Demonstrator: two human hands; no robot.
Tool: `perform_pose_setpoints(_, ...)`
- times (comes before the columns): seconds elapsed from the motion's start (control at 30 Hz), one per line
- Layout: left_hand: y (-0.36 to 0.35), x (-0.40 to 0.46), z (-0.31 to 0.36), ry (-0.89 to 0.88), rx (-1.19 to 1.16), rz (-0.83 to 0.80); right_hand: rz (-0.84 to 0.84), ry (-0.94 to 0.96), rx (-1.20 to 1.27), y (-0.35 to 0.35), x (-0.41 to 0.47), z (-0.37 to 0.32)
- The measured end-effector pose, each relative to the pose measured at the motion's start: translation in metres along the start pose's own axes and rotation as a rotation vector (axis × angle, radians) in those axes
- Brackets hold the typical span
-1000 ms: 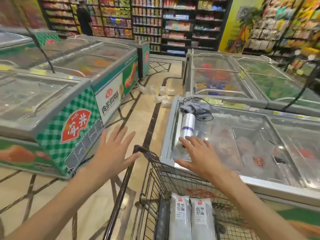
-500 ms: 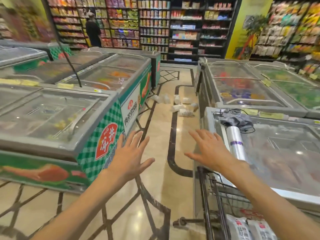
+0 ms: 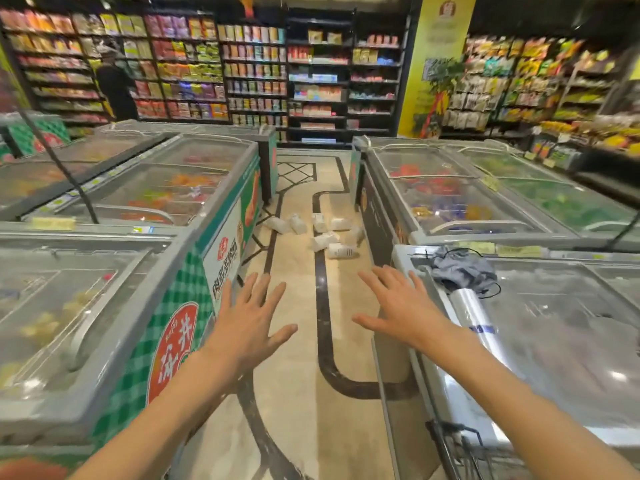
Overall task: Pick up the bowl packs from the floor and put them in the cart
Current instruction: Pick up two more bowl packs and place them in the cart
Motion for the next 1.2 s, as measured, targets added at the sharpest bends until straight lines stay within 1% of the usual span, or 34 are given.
perform_pose_setpoints(0.13,-0.009,0.09,-0.022,-0.027,-0.005,0.024,0.014,-0.027,0.007,-0.005,0.083,0.026)
perform_pose_setpoints(0.27,-0.016,0.197,-0.056,-0.009,-0.028,0.024,0.059,-0.054,0.023,-0.009,0.191,0.061)
perform_pose_setpoints(0.37,-0.012,0.273,-0.086,-0.01,-0.046,0.048,0.06,-0.053,0.045,-0.008,0.272,0.08)
perform_pose_setpoints(0.5,-0.013,0.366,-0.121,0.003,-0.089,0.061,0.06,-0.032,0.035,0.0,0.376,0.096)
perform_pose_setpoints(0.63,-0.029,0.464,-0.159,-0.005,-0.102,0.073,0.062,-0.012,0.062,-0.012,0.484,0.106)
perform_pose_setpoints(0.77,-0.057,0.57,-0.207,-0.006,-0.124,0.082,0.078,-0.021,0.065,-0.04,0.606,0.124)
perform_pose_setpoints(0.83,-0.072,0.627,-0.236,-0.007,-0.148,0.06,0.064,-0.021,0.064,-0.049,0.668,0.131)
perform_pose_setpoints(0.93,-0.081,0.722,-0.279,-0.01,-0.174,0.044,0.069,-0.014,0.085,-0.046,0.763,0.144)
perform_pose_setpoints(1.07,-0.075,0.846,-0.325,-0.027,-0.172,0.054,0.098,-0.034,0.078,-0.035,0.885,0.169)
perform_pose_setpoints(1.2,-0.087,0.957,-0.366,-0.03,-0.171,0.079,0.113,-0.071,0.077,-0.046,0.997,0.192)
Point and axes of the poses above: each hand's wrist, its own x-axis towards the middle knuckle, its own y-axis out of the back of the hand, z = x × y, the point moved 5 cm from there along x, towards the middle knuckle, and after that the axes turned 1 degree about -z, right-handed, at the moved point
